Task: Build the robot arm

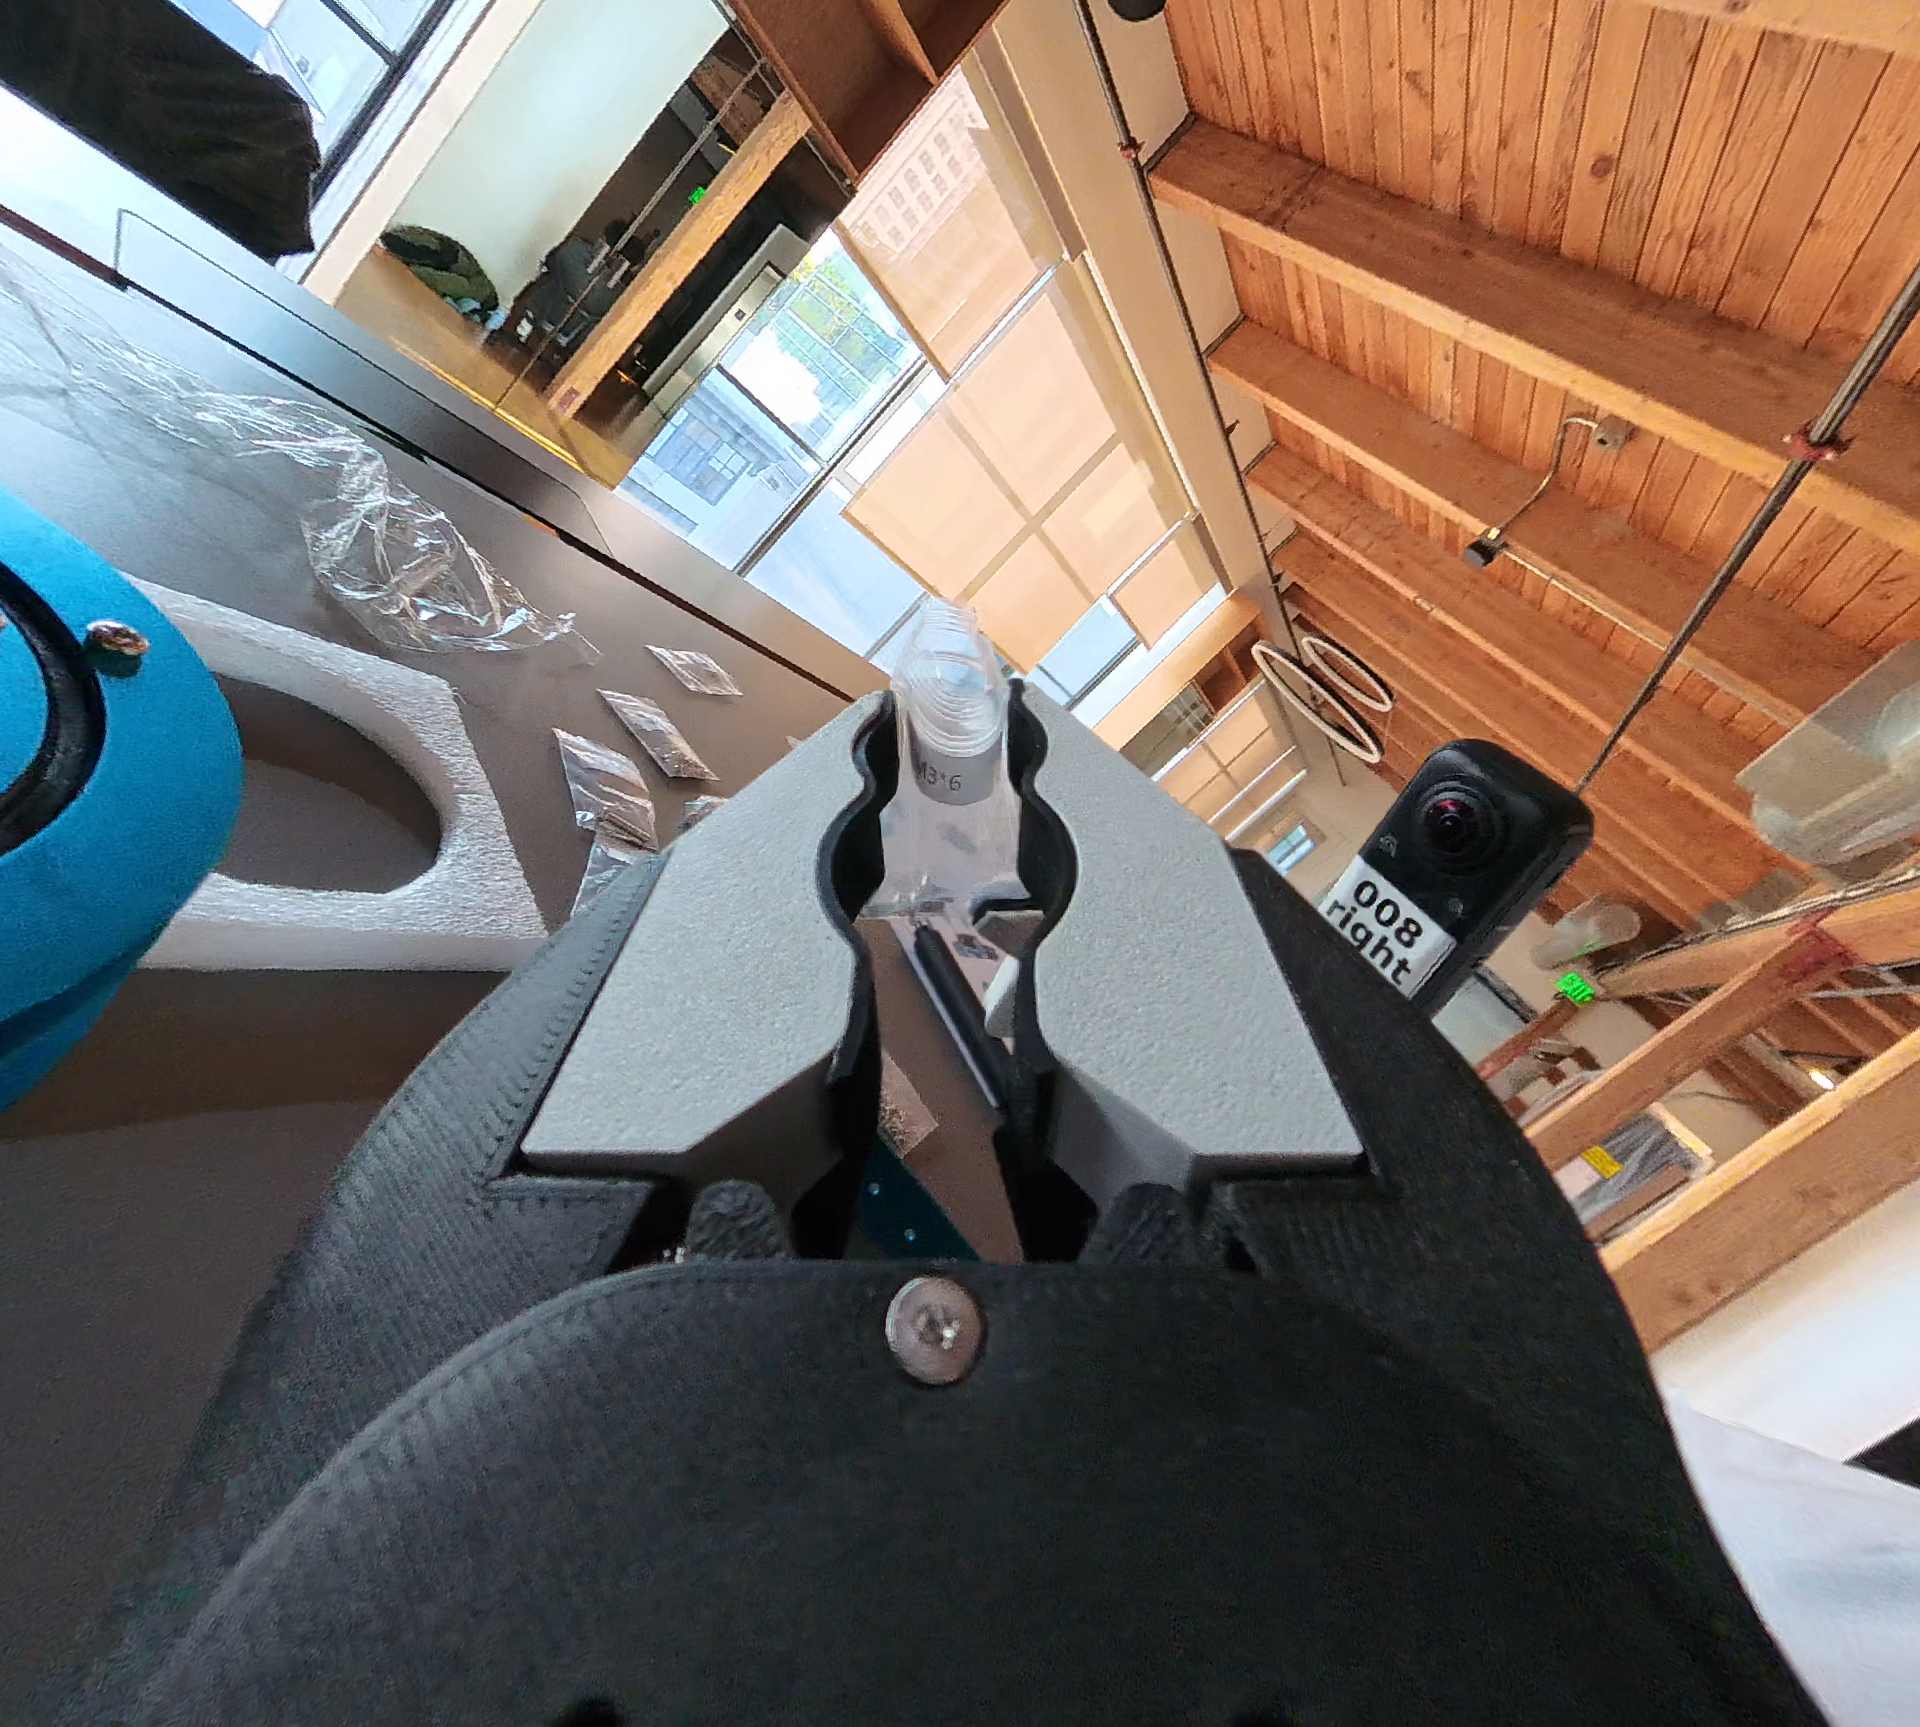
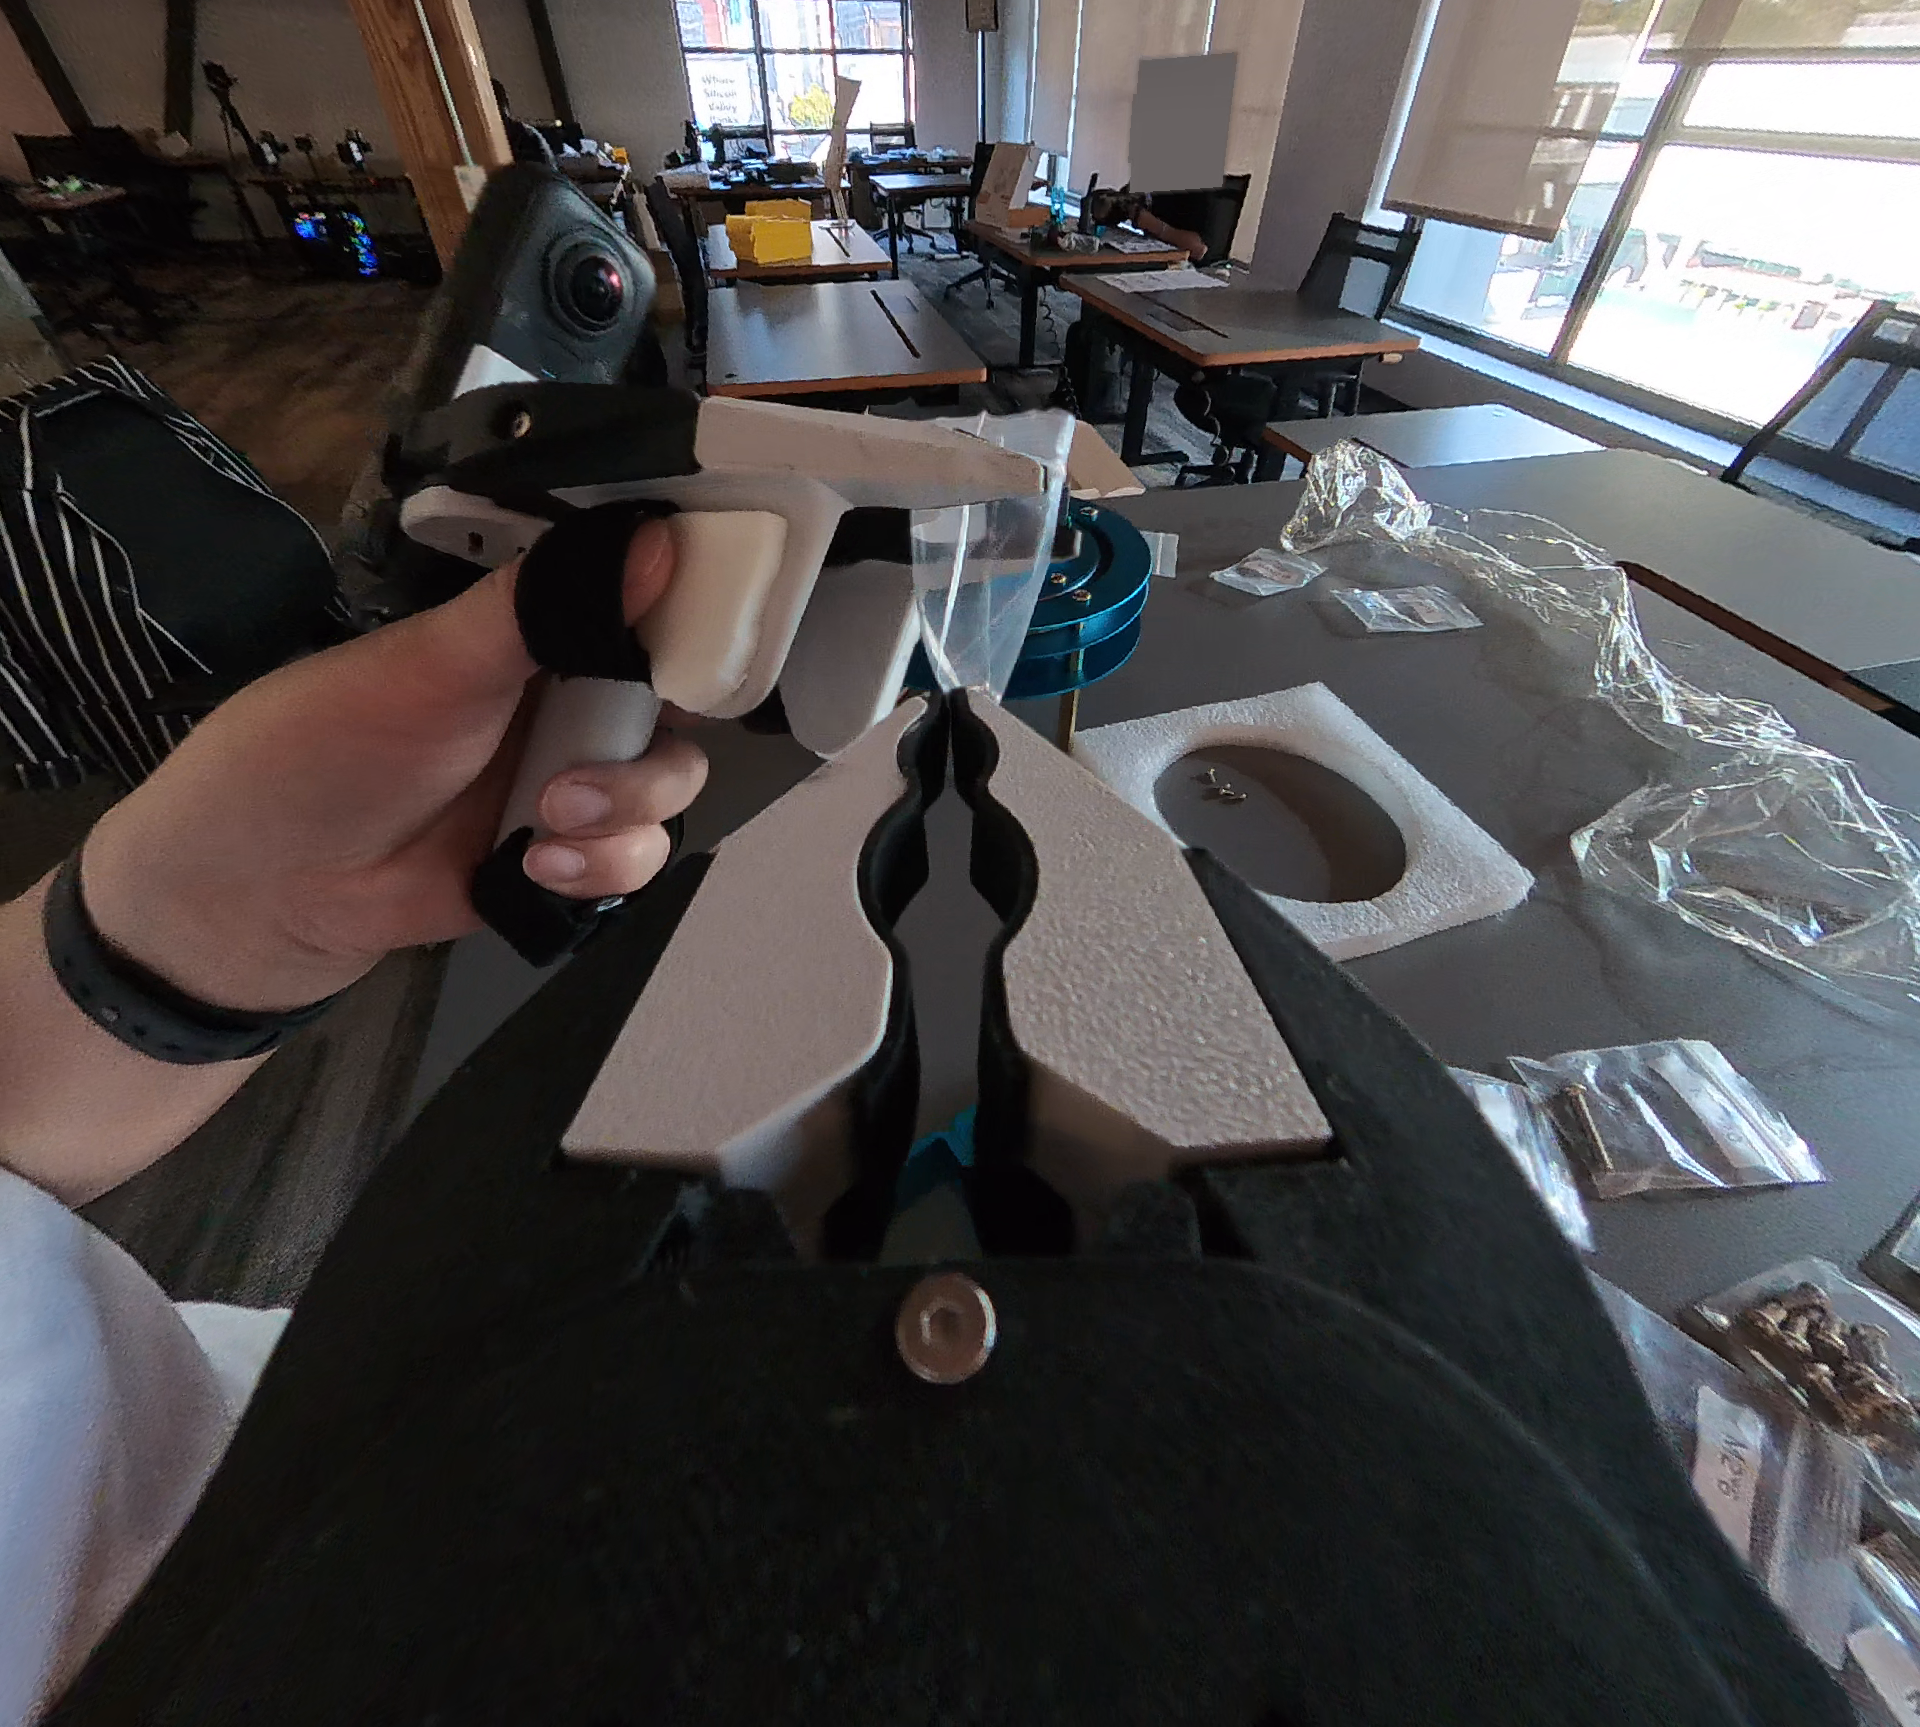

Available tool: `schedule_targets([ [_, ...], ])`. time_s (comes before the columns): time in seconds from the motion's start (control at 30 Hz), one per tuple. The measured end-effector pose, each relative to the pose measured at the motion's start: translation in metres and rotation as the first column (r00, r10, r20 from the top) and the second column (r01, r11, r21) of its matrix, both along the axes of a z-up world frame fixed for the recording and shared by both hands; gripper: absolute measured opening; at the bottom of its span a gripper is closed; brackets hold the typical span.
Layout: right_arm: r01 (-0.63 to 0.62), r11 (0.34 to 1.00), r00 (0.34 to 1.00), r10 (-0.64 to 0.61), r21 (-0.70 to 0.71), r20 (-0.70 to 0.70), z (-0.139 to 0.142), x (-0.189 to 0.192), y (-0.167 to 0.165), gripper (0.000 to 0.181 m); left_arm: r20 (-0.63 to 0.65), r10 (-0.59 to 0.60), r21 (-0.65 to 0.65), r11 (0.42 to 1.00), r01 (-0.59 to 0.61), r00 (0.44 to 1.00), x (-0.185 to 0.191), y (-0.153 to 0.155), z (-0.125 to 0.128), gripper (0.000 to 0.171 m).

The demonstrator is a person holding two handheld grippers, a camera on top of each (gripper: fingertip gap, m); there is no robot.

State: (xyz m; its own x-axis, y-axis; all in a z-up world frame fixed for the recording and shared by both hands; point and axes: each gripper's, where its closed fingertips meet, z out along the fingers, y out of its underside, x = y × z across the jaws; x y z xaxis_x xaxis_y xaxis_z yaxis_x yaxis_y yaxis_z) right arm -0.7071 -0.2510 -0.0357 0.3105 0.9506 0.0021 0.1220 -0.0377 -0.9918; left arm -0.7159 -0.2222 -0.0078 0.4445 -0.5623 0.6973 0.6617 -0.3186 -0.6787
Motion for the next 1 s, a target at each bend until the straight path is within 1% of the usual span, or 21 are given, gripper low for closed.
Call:
schedule_targets([
  [0.07,-0.014,1.0,1.0,0.014,-0.017,-0.002,0.001,0.002,0.001,0.0,0.015,-0.016,-0.011,1.0,0.016,1.0,0.001,0.002,-0.002,0.022],
  [0.1,-0.03,0.999,1.0,0.03,-0.037,-0.006,0.001,0.003,0.001,0.0,0.022,-0.023,-0.016,1.0,0.024,0.999,0.001,0.003,-0.002,0.026],
  [0.2,-0.085,0.985,0.996,0.082,-0.15,-0.026,0.0,0.005,0.003,0.0,0.021,-0.048,-0.046,0.998,0.049,0.999,0.004,0.006,-0.006,0.054],
  [0.23,-0.107,0.974,0.994,0.104,-0.198,-0.027,-0.002,0.006,0.005,0.0,0.013,-0.057,-0.053,0.997,0.058,0.998,0.005,0.007,-0.007,0.06],
  [0.27,-0.129,0.962,0.992,0.127,-0.24,-0.025,-0.004,0.007,0.006,0.0,0.006,-0.063,-0.054,0.997,0.063,0.998,0.005,0.006,-0.007,0.062],
  [0.37,-0.171,0.927,0.984,0.175,-0.334,-0.018,-0.009,0.015,0.014,0.0,-0.028,-0.052,-0.046,0.998,0.05,0.998,0.0,0.004,-0.007,0.063],
  [0.47,-0.205,0.894,0.977,0.213,-0.398,-0.024,-0.01,0.023,0.023,0.0,-0.096,-0.02,-0.044,0.999,0.016,0.995,-0.006,-0.001,-0.011,0.065],
  [0.57,-0.212,0.881,0.967,0.251,-0.423,0.037,-0.019,0.034,0.034,0.0,-0.147,0.016,-0.027,0.999,-0.02,0.989,-0.016,-0.01,-0.014,0.065],
  [0.77,-0.192,0.817,0.945,0.304,-0.544,0.122,-0.035,0.047,0.06,0.0,-0.266,0.08,0.038,0.997,-0.073,0.961,-0.032,-0.034,-0.02,0.059],
  [0.83,-0.179,0.822,0.942,0.301,-0.541,0.146,-0.038,0.048,0.068,0.0,-0.301,0.126,0.08,0.991,-0.106,0.945,-0.038,-0.038,-0.021,0.059],
  [0.9,-0.167,0.841,0.949,0.279,-0.514,0.148,-0.039,0.049,0.074,0.0,-0.341,0.173,0.118,0.983,-0.141,0.924,-0.043,-0.039,-0.023,0.059],
  [1.0,-0.174,0.842,0.964,0.252,-0.51,0.087,-0.038,0.05,0.076,0.0,-0.439,0.202,0.142,0.978,-0.154,0.875,-0.044,-0.039,-0.031,0.061],
])
